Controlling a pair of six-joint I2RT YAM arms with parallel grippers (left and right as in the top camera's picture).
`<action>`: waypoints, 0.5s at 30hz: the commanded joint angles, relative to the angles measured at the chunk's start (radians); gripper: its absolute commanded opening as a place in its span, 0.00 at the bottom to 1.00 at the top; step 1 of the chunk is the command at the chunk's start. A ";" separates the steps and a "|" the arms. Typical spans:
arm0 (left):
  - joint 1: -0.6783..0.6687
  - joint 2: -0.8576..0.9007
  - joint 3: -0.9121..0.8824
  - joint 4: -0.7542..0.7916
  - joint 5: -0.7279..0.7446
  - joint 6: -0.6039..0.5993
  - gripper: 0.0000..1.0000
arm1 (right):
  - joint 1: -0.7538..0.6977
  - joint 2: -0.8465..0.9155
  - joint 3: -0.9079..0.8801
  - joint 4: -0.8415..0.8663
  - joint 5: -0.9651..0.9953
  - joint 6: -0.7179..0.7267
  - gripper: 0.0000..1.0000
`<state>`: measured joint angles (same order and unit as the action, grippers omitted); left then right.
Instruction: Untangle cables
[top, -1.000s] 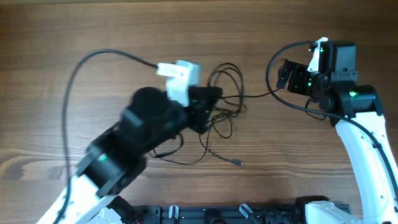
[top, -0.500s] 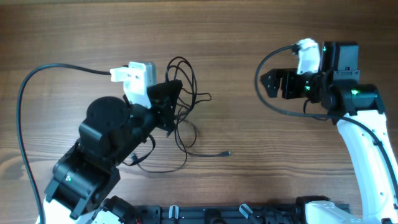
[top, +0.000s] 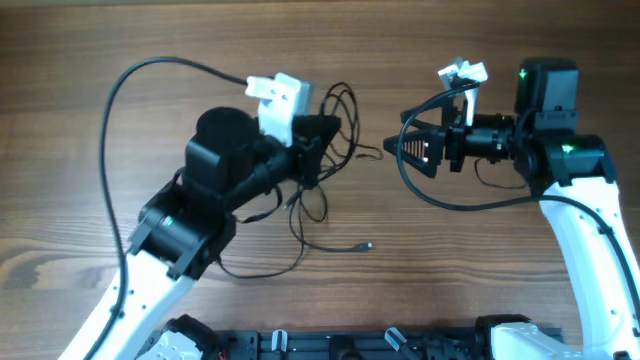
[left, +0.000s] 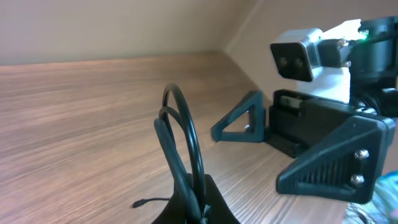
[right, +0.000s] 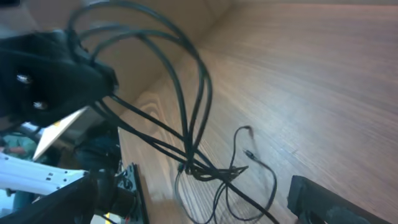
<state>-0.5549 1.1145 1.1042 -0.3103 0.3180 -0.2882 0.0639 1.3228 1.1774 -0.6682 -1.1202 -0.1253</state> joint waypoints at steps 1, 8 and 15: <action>-0.057 0.035 0.006 0.076 0.097 0.027 0.04 | 0.052 -0.012 -0.002 0.010 0.158 0.077 1.00; -0.142 0.058 0.006 0.103 0.097 0.050 0.04 | 0.082 -0.012 -0.002 0.059 0.407 0.324 1.00; -0.161 0.024 0.006 0.111 0.031 0.050 0.04 | 0.082 -0.012 -0.002 0.066 0.564 0.417 1.00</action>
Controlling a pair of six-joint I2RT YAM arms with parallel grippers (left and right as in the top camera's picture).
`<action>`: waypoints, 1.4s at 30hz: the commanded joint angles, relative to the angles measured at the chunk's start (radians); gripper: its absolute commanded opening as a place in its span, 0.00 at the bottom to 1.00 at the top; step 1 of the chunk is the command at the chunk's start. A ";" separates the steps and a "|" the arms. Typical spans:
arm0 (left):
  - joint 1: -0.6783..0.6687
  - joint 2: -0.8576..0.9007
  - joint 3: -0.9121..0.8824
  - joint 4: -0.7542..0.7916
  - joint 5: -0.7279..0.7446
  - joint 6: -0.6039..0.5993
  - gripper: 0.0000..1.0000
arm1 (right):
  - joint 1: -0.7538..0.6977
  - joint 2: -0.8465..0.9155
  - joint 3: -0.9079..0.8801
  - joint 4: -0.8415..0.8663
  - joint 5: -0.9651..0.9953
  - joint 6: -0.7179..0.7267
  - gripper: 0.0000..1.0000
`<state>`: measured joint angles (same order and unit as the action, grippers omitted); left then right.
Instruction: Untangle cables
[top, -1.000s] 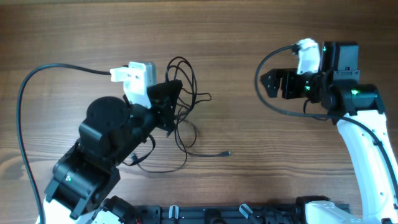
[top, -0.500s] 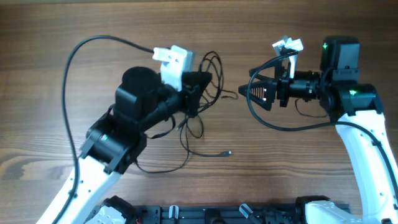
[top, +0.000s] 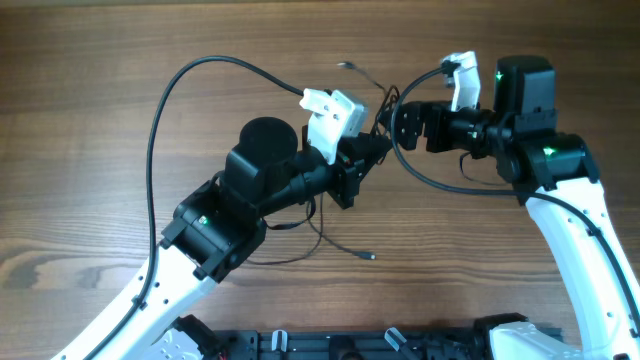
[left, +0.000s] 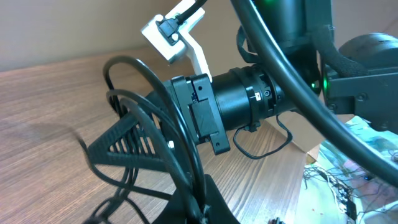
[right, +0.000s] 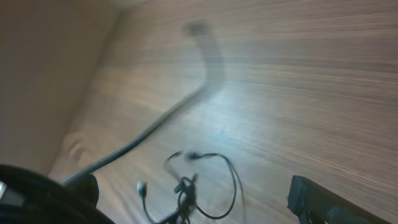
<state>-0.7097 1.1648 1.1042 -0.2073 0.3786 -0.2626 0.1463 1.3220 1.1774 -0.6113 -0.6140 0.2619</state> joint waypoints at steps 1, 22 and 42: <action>-0.005 -0.028 0.006 0.005 -0.063 0.024 0.04 | -0.001 -0.011 -0.002 0.010 0.008 -0.024 1.00; 0.149 -0.474 0.006 -0.074 -0.110 0.025 0.04 | -0.056 -0.009 -0.002 -0.058 0.599 0.189 1.00; 0.304 -0.401 0.006 -0.193 -0.185 0.018 0.04 | -0.144 -0.009 -0.002 -0.161 0.587 0.134 1.00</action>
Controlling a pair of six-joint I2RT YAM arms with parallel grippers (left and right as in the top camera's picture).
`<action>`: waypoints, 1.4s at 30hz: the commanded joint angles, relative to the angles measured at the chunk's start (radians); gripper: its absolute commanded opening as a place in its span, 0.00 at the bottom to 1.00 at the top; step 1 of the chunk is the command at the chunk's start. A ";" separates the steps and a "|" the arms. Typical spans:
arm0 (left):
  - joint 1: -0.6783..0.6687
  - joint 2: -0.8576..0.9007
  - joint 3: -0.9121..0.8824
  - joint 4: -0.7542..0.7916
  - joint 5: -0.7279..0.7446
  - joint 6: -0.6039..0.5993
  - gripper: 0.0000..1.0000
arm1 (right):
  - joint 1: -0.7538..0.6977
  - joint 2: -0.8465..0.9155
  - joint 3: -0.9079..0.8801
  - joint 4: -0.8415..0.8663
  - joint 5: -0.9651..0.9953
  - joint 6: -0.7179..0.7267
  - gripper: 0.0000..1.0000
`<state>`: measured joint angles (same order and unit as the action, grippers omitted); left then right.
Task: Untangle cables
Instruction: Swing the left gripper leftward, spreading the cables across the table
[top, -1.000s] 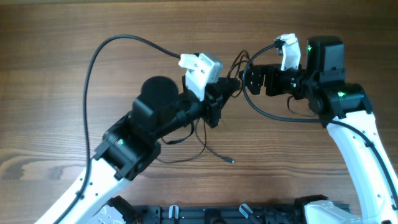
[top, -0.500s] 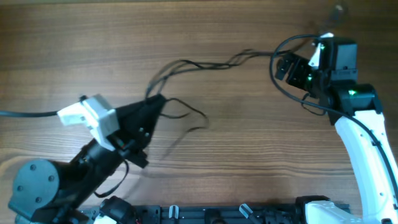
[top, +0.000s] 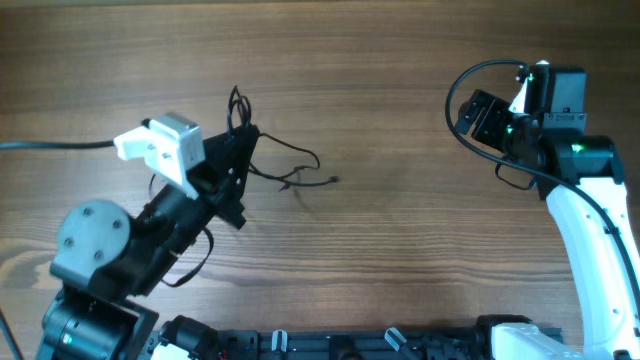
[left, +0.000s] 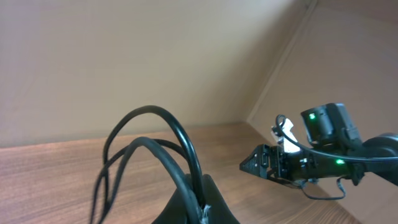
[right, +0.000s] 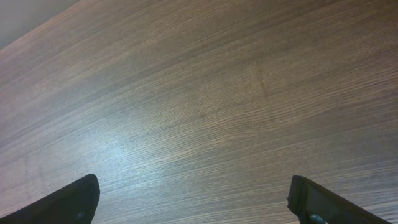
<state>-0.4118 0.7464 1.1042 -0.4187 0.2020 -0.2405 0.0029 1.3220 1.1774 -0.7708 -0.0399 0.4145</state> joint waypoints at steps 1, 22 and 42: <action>0.005 0.027 0.006 0.027 -0.002 -0.018 0.04 | -0.001 -0.009 -0.002 -0.001 0.013 -0.013 1.00; -0.068 0.449 0.006 -0.129 -0.059 -0.157 0.73 | -0.001 -0.027 -0.002 0.005 -0.069 -0.080 1.00; -0.068 0.398 0.006 -0.351 -0.334 -0.206 0.97 | 0.000 0.298 -0.002 0.023 -0.463 -0.489 0.99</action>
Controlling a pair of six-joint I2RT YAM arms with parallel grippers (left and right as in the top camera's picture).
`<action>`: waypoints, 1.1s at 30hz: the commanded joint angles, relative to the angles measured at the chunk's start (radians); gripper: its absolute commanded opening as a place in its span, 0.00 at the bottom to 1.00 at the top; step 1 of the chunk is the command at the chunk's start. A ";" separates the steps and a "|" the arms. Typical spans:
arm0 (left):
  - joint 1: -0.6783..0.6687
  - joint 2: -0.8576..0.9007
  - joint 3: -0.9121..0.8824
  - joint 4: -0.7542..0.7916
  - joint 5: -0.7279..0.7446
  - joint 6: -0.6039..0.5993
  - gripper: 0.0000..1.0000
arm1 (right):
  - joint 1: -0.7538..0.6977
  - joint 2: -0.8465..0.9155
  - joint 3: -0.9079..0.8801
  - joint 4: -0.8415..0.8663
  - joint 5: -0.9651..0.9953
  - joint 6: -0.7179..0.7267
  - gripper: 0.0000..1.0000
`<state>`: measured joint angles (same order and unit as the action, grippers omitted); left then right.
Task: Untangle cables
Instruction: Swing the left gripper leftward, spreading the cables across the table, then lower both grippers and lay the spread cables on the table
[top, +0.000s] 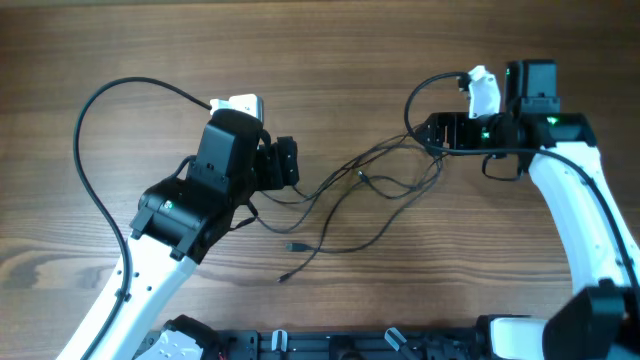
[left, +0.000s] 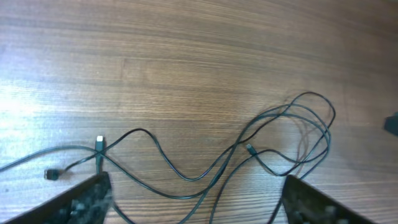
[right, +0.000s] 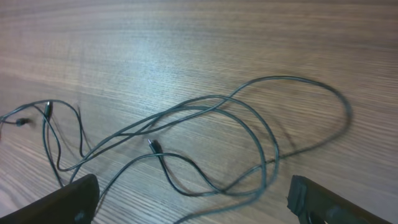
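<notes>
Thin black cables lie spread flat on the wooden table, crossing one another in long loops between the two arms. Two plug ends rest toward the front. My left gripper hovers at the cables' left end, open, with strands of cable on the wood below it and a small plug to its left. My right gripper is over the right-hand loops, also open. Neither left gripper nor right gripper has anything between its fingers.
The left arm's own thick black lead arcs over the table's left half. The right arm's lead loops beside its wrist. A black rail runs along the front edge.
My left gripper, then shut on the raised cable bundle at the left, is now open and the cables lie spread on the table. My right gripper has moved in over their right end.
My left gripper held the bundle raised mid-table with my right gripper open facing it. Then both were close together at the back. Then the left had the bundle far left and the right was over bare wood at the right. Now the cables lie flat, released.
</notes>
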<state>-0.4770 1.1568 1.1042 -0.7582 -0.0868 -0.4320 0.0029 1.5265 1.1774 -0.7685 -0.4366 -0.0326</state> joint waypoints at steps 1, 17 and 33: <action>-0.003 -0.012 0.006 -0.018 -0.045 -0.014 1.00 | 0.000 0.123 -0.002 0.024 -0.081 -0.044 0.96; -0.003 -0.012 0.006 -0.036 -0.045 -0.014 1.00 | 0.006 0.267 -0.002 0.106 -0.064 -0.058 0.88; -0.003 -0.012 0.006 -0.036 -0.045 -0.014 1.00 | 0.006 0.434 -0.002 0.224 -0.073 0.006 0.74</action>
<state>-0.4770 1.1572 1.1042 -0.7937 -0.1158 -0.4397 0.0040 1.9118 1.1774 -0.5678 -0.4191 -0.0269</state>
